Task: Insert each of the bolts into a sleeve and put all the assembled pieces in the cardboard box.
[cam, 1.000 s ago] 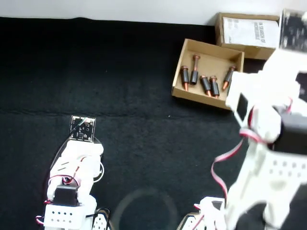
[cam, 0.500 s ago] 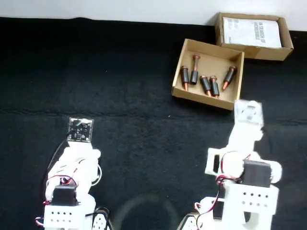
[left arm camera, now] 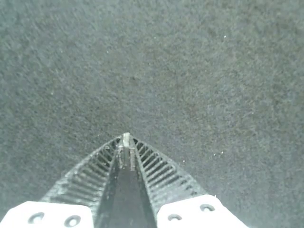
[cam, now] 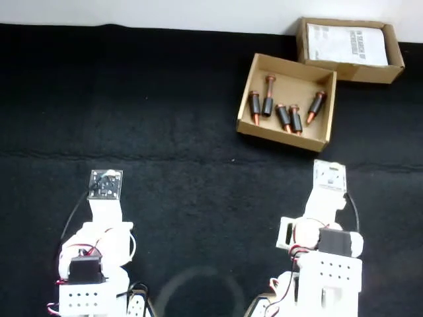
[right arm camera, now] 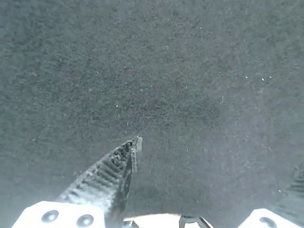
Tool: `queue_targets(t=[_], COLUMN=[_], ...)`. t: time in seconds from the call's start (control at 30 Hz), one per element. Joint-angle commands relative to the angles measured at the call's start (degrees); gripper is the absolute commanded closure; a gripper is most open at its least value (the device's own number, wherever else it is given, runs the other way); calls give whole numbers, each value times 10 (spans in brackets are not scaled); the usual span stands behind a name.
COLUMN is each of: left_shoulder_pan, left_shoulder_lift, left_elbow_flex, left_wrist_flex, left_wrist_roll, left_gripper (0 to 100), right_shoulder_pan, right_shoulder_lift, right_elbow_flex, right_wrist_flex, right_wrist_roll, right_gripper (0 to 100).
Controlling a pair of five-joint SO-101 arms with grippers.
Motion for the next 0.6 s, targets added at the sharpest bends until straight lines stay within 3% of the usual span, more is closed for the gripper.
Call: queue_targets(t=[0.0,0.27,0.37,0.53,0.57], left_shoulder_pan=[-6,-6,-6,-6,-6], left_shoulder_lift=[-7,-7,-7,-7,-7], left_elbow_flex=[10,10,10,10,10], left_wrist_flex=[4,4,4,4,4], left_wrist_roll=[-1,-1,-1,-1,-1], left_gripper=[991,991,991,991,991], right_shoulder_pan=[2,1,1,2,2], right_shoulder_lift=[-7,-7,-7,-7,-7], right_elbow_flex=[35,58,60,65,66], right_wrist_flex=[-29,-46,-45,-51,-56], right_wrist_roll=[7,18,55,62,63], right_gripper=[567,587,704,998,985])
